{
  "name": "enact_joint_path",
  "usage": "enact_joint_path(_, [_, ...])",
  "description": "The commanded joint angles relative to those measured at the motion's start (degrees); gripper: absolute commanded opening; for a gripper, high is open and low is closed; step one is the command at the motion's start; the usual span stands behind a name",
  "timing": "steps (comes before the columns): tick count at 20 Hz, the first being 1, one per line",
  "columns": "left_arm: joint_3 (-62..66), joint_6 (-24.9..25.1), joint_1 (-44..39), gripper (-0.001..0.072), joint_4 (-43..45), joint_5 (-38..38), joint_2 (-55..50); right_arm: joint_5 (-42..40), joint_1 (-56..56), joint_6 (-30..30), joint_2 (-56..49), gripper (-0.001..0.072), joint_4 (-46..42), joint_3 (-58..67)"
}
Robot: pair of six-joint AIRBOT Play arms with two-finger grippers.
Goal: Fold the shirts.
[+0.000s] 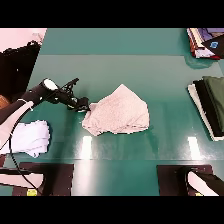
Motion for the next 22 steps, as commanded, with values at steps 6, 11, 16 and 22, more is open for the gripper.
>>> enact_joint_path(6, [22.58,-0.57,0.07,0.0022,15.04,-5.35,7.91,2.4,0.72,0.07,-4.87,0.0013,-4.31,-10.95])
enact_joint_path(11, [28.68,-0.57,0.07,0.0023,16.44,-5.75,12.68,-0.94,7.17,0.02,-15.37,0.046,-3.23,-24.87])
enact_joint_path(16, [27.74,-0.55,0.07,0.0023,16.48,-9.16,12.13,-10.14,15.96,-0.92,-27.56,0.0459,2.19,-25.53])
enact_joint_path(22, [24.72,-0.55,0.07,0.0023,16.44,-9.14,12.13,-12.24,22.27,-0.85,-39.63,0.0447,1.88,-12.5])
